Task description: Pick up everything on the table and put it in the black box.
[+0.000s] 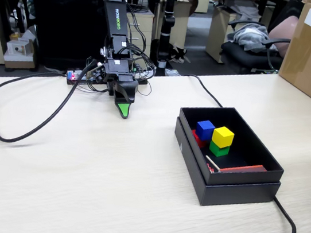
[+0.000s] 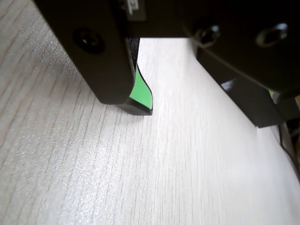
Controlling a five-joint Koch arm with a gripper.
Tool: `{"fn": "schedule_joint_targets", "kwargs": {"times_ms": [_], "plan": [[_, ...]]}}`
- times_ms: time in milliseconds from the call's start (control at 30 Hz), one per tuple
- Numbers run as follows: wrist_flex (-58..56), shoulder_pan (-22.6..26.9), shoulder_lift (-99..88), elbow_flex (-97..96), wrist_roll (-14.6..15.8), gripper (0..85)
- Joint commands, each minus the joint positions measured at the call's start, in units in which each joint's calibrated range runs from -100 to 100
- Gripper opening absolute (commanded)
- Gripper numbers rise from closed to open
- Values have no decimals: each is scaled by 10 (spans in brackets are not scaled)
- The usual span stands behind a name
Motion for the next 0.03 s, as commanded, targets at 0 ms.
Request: {"fn": "schedule_joint_targets", "kwargs": {"times_ms": [0], "plan": [[-14, -1, -1, -17, -6, 488]]}}
